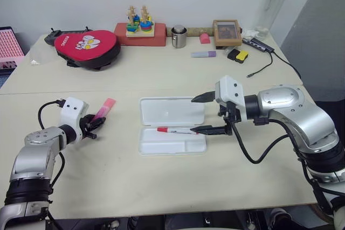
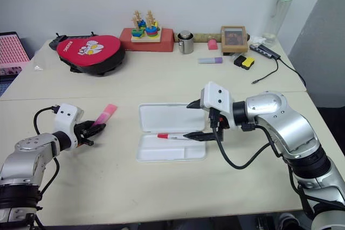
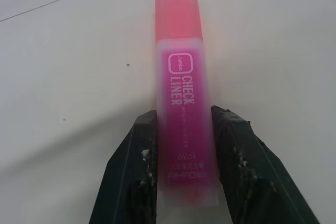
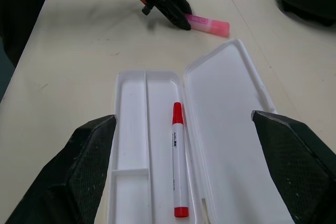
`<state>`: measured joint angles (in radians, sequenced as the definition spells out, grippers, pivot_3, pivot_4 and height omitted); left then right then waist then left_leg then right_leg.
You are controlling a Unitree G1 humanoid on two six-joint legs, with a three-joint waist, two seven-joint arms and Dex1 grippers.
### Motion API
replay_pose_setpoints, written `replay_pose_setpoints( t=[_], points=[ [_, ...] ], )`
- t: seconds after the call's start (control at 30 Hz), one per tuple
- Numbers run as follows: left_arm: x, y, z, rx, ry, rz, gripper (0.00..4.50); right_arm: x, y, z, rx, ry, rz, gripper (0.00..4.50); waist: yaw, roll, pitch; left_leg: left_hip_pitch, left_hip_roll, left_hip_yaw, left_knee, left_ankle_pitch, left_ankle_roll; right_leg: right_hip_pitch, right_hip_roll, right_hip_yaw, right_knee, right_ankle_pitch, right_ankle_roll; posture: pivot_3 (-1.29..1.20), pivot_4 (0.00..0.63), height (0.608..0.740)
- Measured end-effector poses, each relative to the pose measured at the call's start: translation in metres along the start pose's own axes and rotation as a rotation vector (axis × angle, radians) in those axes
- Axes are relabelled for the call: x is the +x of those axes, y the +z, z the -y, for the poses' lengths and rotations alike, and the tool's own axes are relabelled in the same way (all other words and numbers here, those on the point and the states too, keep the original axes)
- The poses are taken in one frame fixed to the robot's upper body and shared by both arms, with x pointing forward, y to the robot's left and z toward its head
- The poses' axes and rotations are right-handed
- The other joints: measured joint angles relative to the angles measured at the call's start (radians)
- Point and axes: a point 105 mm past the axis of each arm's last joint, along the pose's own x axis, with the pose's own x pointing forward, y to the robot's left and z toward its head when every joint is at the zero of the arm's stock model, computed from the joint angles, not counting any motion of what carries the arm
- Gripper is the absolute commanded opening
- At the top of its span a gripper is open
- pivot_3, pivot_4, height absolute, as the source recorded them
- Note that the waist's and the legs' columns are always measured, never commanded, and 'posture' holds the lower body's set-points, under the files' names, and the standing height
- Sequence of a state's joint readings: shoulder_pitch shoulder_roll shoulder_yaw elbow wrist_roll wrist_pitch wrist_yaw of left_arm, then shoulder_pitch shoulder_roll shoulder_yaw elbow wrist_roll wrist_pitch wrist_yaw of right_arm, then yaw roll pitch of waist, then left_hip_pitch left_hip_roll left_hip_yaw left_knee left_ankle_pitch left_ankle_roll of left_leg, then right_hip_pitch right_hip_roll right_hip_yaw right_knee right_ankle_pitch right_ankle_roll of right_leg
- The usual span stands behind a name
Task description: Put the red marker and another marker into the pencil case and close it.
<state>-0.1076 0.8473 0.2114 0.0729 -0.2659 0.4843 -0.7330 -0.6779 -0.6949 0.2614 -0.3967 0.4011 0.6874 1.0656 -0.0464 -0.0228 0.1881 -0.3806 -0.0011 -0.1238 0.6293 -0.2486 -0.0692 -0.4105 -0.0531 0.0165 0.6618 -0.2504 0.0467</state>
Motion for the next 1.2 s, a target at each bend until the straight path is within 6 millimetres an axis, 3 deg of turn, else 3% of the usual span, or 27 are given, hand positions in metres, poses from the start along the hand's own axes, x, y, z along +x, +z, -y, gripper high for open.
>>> replay_pose_setpoints(
  t=[0.13,0.23,0.43,0.57,0.63,0.8,0.9,1.2],
  points=[
    [-0.022,-0.002,0.012,0.179,-0.096,-0.026,1.18,-0.002,-0.004,0.002,-0.002,-0.015,-0.02,4.3,0.0,0.002,0.001,0.0,-0.001,0.0,0.0,0.0,0.0,-0.001,0.0,0.0,0.0,0.0,0.0,0.0,0.15,0.74],
    [-0.039,-0.003,0.038,0.311,-0.257,-0.04,1.18,-0.003,-0.004,0.003,-0.005,-0.017,-0.023,4.3,0.002,0.002,0.001,-0.001,0.0,0.0,0.0,0.0,0.0,-0.001,0.0,0.0,-0.001,-0.001,0.0,0.0,0.15,0.74],
    [-0.052,0.013,0.052,0.398,-0.377,-0.032,1.18,-0.003,-0.004,0.003,-0.006,-0.016,-0.024,4.3,0.013,0.002,0.001,0.0,-0.001,0.0,0.0,0.0,0.0,0.0,0.0,0.0,0.0,-0.003,0.004,0.0,0.15,0.74],
    [-0.043,0.037,0.057,0.435,-0.386,0.047,1.18,-0.003,-0.004,0.003,-0.011,-0.02,-0.026,4.3,0.017,0.002,0.001,0.0,-0.001,0.0,0.001,0.0,0.0,0.001,0.0,-0.001,-0.001,-0.003,0.004,0.0,0.15,0.74],
    [-0.029,0.048,0.069,0.516,-0.419,0.068,1.18,-0.002,-0.004,0.002,-0.012,-0.017,-0.019,4.3,0.017,0.002,0.001,0.0,-0.001,0.0,0.001,0.0,0.0,0.002,0.0,0.0,-0.001,-0.002,0.004,0.0,0.15,0.74],
    [-0.008,0.056,0.095,0.568,-0.537,0.097,1.18,-0.002,-0.005,0.002,-0.011,-0.018,-0.022,4.3,0.008,0.002,0.001,-0.001,0.0,0.001,0.0,0.0,0.0,0.0,0.0,0.0,0.0,0.0,0.001,0.0,0.15,0.74],
    [-0.002,0.062,0.101,0.589,-0.576,0.112,1.18,-0.002,-0.007,0.001,-0.005,-0.019,-0.023,4.3,0.007,0.002,0.001,-0.001,-0.001,0.0,0.0,0.0,0.0,0.0,0.001,0.0,0.001,-0.001,0.002,0.0,0.15,0.74],
    [0.002,0.058,0.126,0.58,-0.718,0.119,1.18,-0.004,-0.011,0.001,0.004,-0.024,-0.033,4.3,0.007,0.002,0.001,-0.001,-0.001,0.0,0.001,0.0,0.001,0.0,0.0,0.0,0.001,-0.002,0.004,0.0,0.15,0.74]
  ],
)
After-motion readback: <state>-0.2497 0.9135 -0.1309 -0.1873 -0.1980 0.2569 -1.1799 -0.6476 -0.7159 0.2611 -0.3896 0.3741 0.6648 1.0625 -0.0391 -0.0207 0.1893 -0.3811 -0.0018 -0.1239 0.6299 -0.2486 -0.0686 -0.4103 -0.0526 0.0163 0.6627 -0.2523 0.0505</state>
